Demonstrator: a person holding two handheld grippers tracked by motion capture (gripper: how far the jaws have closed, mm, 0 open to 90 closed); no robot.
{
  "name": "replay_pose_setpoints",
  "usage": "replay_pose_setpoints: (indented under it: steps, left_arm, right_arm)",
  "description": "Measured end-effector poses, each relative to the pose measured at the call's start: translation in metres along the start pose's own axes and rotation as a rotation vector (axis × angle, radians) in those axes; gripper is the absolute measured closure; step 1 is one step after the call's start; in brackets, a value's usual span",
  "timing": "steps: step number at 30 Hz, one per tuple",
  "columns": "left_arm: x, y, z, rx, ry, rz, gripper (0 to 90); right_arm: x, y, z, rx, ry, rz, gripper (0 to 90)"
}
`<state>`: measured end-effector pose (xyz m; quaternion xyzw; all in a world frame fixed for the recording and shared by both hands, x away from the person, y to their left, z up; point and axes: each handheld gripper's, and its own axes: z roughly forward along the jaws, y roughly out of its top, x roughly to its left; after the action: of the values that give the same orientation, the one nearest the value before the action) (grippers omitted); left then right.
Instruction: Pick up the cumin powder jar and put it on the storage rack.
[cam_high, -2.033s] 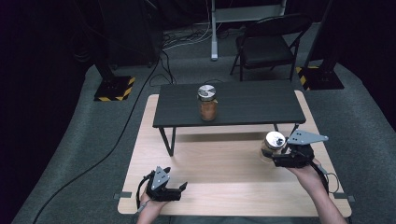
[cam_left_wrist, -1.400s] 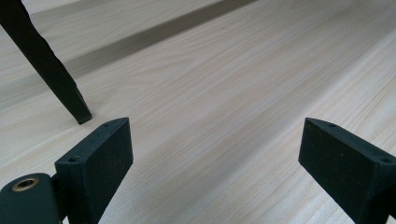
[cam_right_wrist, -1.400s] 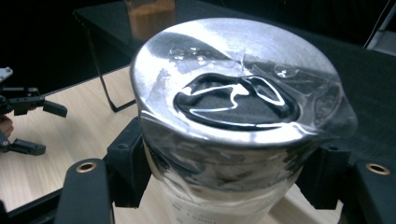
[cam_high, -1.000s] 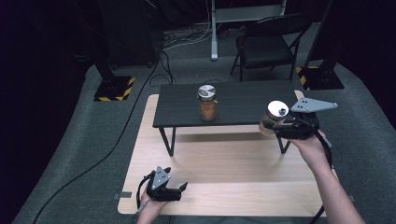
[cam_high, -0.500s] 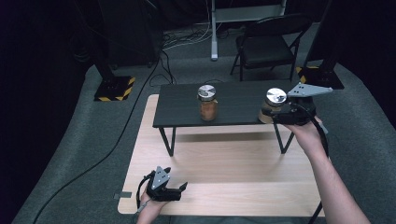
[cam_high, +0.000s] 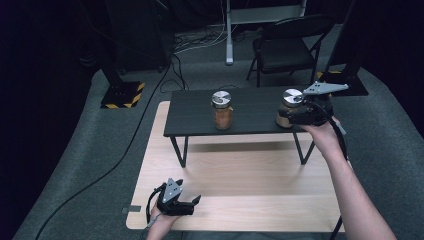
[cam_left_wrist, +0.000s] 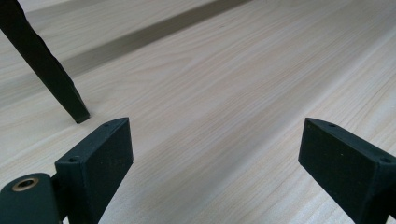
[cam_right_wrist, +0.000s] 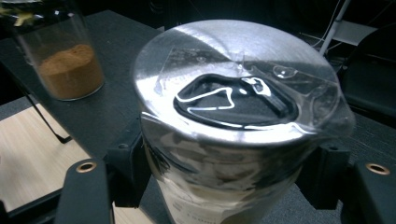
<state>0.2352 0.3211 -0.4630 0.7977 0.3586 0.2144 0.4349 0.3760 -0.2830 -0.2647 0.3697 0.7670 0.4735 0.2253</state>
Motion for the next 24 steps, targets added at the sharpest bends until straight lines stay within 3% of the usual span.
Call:
replay_pose_setpoints:
  steps: [11,24]
  left_arm:
    - [0.0,0.0,0.0,-0.001,-0.001,0.001,9.4]
    - [-0.001,0.0,0.0,-0.002,0.001,0.003,9.4]
  right_arm:
    - [-0.002,-0.002,0.007,-0.005,0.007,0.015,29.1]
    - [-0.002,-0.009,-0.004,-0.013,0.013,0.003,18.4]
